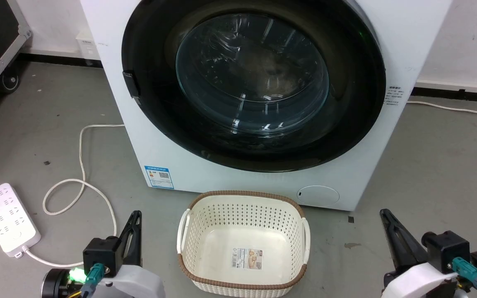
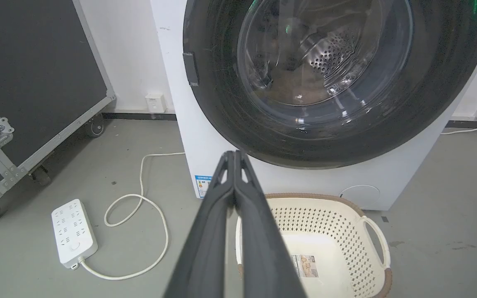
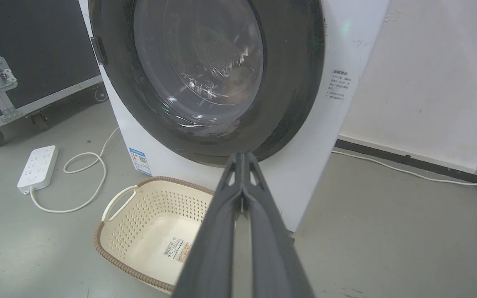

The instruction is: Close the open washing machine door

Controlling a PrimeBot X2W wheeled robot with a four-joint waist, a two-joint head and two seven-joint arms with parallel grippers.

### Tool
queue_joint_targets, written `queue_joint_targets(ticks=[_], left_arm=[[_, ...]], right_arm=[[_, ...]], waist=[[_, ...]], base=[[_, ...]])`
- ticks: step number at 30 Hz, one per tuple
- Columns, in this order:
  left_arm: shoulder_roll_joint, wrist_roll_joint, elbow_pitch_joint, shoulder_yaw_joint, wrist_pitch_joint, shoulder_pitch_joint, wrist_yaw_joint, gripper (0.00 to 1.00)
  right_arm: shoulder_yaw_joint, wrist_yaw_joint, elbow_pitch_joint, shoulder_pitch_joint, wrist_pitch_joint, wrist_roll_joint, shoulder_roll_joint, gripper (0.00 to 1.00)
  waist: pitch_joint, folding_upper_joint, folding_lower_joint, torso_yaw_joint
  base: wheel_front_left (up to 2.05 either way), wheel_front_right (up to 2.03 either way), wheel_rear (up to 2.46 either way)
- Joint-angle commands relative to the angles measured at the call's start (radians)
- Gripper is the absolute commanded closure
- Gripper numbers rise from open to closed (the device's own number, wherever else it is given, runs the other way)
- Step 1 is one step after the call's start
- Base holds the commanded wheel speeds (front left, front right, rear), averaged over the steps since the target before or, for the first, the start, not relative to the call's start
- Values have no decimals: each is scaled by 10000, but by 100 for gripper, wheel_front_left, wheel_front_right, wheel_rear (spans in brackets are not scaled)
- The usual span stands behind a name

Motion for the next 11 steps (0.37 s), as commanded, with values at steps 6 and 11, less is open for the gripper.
queue_joint_targets(ticks=[6,11], left_arm=[[-19,136,-104,102,199,-175,21,100],[-26,177,-142,156,301,-189,27,100]], right_arm=[[83,-9,-105,-215,212,-69,51,100],[126,-9,-120,-237,315,-84,54,100]], waist=[[9,0,0,8],[15,0,0,14]], base=[[0,0,0],[0,0,0]])
